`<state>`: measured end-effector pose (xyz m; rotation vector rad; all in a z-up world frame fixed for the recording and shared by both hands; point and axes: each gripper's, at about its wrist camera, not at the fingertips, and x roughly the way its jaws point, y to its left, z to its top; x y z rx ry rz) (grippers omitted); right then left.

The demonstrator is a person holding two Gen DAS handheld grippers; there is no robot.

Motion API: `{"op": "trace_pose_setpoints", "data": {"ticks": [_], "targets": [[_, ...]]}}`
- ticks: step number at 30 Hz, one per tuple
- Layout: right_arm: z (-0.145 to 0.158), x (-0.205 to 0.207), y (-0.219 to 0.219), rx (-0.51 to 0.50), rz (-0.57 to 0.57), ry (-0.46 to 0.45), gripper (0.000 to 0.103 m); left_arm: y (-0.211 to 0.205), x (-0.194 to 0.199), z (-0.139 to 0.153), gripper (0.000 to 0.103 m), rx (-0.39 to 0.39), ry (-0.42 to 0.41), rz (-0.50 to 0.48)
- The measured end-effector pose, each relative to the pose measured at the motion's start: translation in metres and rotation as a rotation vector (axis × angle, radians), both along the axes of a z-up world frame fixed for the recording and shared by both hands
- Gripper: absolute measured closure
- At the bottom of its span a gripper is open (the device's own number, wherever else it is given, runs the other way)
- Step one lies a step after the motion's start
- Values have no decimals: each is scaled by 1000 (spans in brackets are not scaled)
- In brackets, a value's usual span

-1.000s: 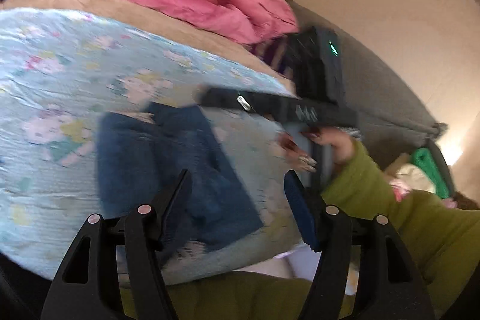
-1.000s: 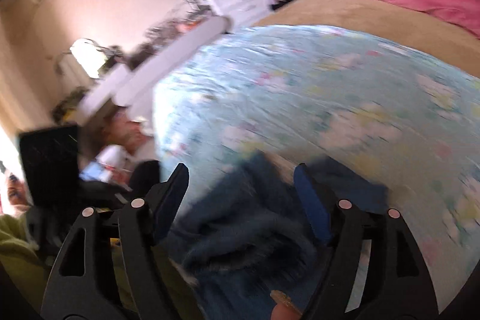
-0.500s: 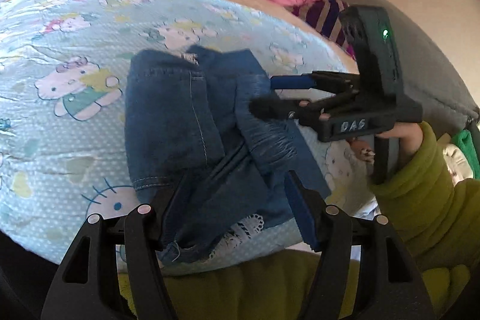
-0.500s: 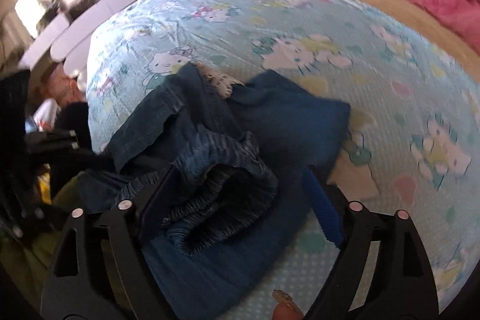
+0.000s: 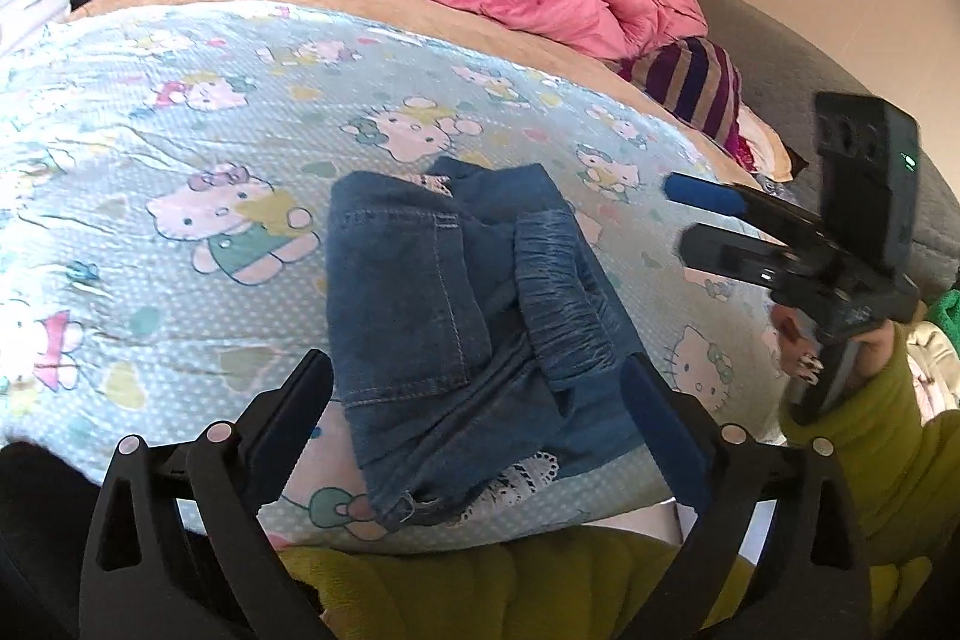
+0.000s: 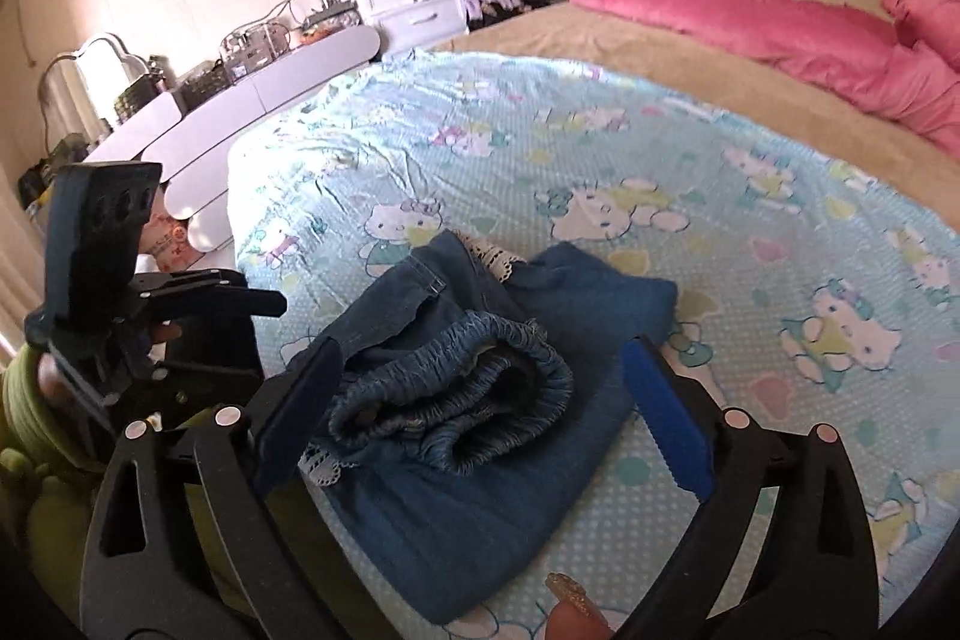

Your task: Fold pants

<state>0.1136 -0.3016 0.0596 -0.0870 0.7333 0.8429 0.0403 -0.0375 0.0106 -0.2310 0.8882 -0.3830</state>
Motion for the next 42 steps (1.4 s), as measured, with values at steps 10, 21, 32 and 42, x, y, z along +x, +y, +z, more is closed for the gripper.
{"op": "trace_pose_setpoints", "data": {"ticks": [10,21,32,42], "targets": [[9,-43,-15,-51,26,-112,11,5,6,8,7,60,-15,57],[-12,-89,37,-120,273,-131,13,16,46,7,8,125,4,96],[-29,-102,98,-288,462,-247,67,6,91,-22,66,85,102,19],[-50,-95,137,-408,604,-255,99,5,105,-43,65,61,140,22]]}}
